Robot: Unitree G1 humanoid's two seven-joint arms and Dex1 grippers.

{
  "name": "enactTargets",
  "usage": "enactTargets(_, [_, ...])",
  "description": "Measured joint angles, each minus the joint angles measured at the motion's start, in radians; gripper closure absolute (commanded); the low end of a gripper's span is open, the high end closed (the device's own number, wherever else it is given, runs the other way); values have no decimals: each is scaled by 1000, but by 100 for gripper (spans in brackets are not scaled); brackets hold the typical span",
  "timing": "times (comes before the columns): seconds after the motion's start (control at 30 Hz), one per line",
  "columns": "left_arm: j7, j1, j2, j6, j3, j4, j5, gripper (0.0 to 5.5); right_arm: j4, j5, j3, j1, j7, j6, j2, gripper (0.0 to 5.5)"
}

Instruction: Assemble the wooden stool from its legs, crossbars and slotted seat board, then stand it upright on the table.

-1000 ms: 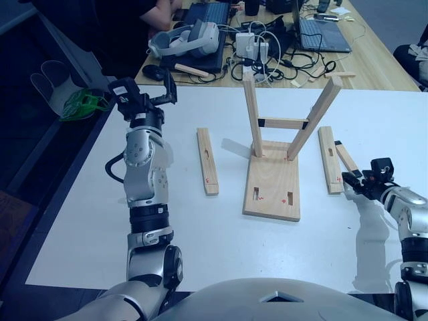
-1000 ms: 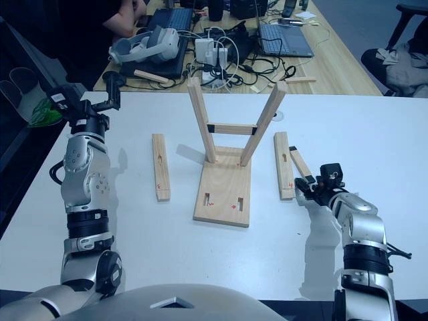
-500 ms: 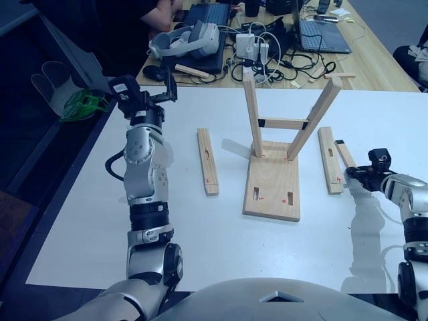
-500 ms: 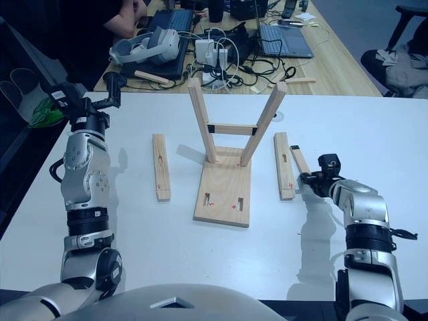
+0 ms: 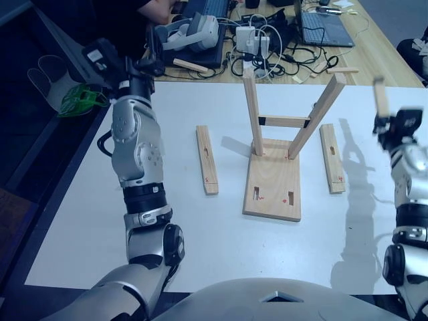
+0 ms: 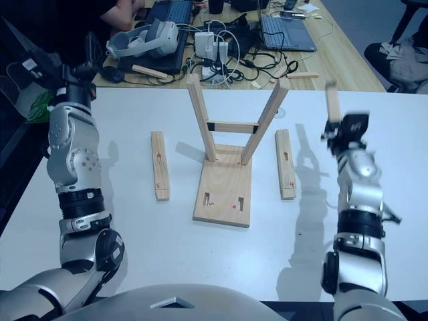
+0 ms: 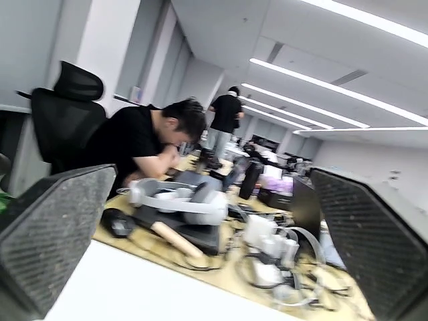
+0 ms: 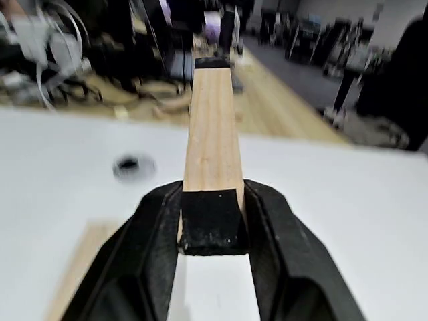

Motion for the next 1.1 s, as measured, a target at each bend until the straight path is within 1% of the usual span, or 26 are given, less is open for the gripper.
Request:
enactTargets(0.1, [-9,-62,-12,122,3,-46,-126,10,-196,-2,39,-146,8,0,-1,419])
enactTargets(0.23, [-18,-115,-67,279,58,-119,-426,10,-402,64,125,-201,97,109,24,420])
enactTargets(0.3, [-44,-137,-78,357,58,-162,-567,10,-524,122,190,-206,156,182,46,420])
enactTargets(0.37, [-75,-137,-72,410,29,-198,-623,10,-608,189,230,-200,211,264,55,420])
enactTargets(0.47, [-110,-126,-61,453,-24,-248,-658,10,-691,272,258,-170,275,360,58,420])
enactTargets(0.63, [-119,-101,-44,474,-46,-265,-681,10,-745,298,281,-162,302,416,59,420])
enactTargets(0.67, [-118,-100,-43,474,-49,-265,-683,34,-747,299,286,-160,307,420,61,420])
enactTargets(1.1, [-116,-85,-36,479,-67,-266,-711,221,-773,289,313,-135,330,426,64,420])
